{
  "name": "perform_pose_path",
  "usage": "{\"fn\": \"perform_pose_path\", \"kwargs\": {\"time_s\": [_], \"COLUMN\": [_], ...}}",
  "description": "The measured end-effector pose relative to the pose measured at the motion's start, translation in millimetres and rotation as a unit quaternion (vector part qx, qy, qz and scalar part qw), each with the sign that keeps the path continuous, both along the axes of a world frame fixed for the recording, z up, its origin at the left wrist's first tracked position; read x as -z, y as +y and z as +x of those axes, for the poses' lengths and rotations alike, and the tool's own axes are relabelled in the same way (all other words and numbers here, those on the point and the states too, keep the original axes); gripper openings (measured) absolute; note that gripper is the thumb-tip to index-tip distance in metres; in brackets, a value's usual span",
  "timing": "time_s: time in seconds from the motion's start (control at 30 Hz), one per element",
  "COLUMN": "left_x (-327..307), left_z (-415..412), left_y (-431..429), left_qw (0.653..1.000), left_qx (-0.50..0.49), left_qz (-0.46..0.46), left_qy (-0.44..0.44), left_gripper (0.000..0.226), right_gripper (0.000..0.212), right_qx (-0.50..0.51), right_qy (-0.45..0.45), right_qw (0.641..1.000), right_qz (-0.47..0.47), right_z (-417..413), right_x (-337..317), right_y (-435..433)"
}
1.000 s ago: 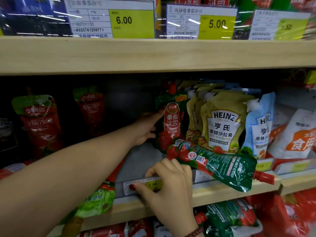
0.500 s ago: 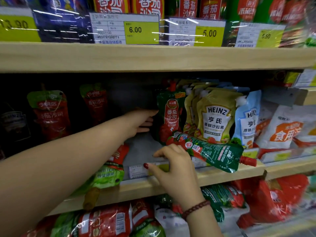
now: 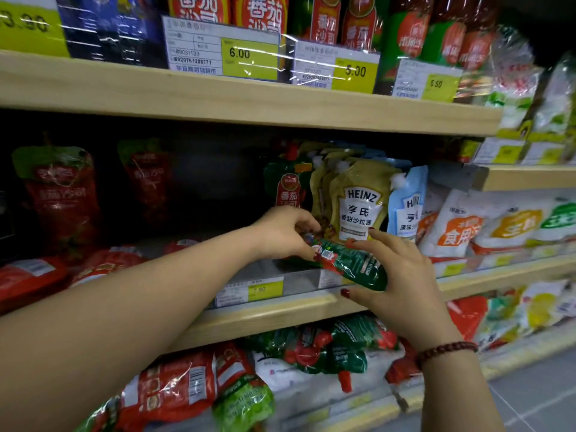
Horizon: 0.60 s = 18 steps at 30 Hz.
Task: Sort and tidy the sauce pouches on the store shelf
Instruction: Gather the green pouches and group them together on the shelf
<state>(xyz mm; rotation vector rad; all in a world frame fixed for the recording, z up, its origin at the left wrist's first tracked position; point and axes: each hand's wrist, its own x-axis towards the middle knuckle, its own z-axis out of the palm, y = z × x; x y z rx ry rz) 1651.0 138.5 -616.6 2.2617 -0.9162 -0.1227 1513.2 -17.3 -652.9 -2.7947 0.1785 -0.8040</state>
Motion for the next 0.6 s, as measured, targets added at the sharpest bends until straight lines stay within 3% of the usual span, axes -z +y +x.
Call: {"fn": "perform_pose_path", "kwargs": {"time_s": [0.1,0.43,0.6], "left_x": [0,-1,5], "left_z": [-1,-14,-18], "left_y": [2,9,3], "left_qw": [1.000,0.995,0.991], "left_qx": [0.009,0.060,0.049], "left_qz": [0.009,-0.016,-0.012], "left_qy": [-0.006,-0.077,-0.122], "left_gripper": [0.051,0.059,0.062], "right_gripper": [0.063,0.039,0.024], "right_qx": [0.026,-0.014,-0.020], "right_qy": [0.018,-0.115,-0.199], "right_qw": [0.999,0.993,0.979], "right_qz": [-0.007,0.012,-0.048], "right_z": [-1,5,2], "right_x": [8,9,-15], "right_y": [-9,-8,1]}}
